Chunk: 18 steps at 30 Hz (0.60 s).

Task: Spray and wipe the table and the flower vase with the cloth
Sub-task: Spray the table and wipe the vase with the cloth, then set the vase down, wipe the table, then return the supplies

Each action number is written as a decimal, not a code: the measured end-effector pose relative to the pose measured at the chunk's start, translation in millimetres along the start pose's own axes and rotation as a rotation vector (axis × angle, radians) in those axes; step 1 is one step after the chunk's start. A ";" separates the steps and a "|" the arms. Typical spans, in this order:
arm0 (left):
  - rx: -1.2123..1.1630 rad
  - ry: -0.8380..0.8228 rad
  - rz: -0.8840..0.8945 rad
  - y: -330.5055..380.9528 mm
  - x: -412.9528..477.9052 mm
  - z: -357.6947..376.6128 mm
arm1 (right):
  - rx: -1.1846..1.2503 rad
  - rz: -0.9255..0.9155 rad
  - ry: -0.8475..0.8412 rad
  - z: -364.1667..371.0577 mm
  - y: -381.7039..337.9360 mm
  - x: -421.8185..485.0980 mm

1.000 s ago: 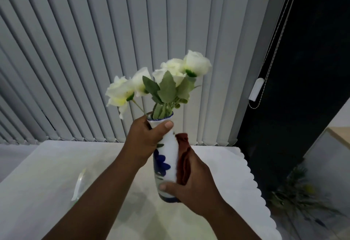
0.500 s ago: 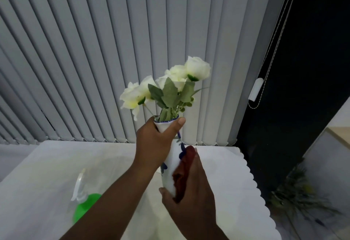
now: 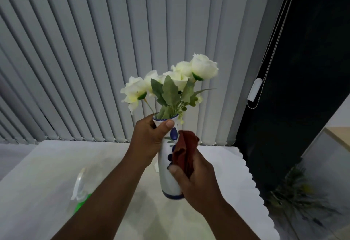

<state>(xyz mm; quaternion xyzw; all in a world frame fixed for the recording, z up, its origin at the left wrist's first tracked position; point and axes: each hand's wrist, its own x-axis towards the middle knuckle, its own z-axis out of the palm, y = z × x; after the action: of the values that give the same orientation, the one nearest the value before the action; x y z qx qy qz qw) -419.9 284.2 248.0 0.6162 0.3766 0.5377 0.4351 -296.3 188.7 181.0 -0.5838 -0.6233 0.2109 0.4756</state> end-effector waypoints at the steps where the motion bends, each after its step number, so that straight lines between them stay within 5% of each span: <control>1: -0.021 -0.009 -0.012 -0.2 1.3 -1.1 | -0.011 0.020 -0.019 1.2 4.0 -5.7; 14: -0.072 -0.109 -0.099 -18.0 18.7 -14.9 | -0.198 0.059 -0.001 22.9 84.2 -66.4; 18: 0.027 -0.215 -0.142 -31.8 26.0 -26.9 | 0.021 0.421 -0.057 23.9 128.5 -68.8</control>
<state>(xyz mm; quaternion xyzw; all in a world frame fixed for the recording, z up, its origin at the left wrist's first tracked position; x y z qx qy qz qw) -442.9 322.7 227.9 0.6481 0.3777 0.4312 0.5015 -257.9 161.3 41.1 -0.6898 -0.4985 0.3284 0.4095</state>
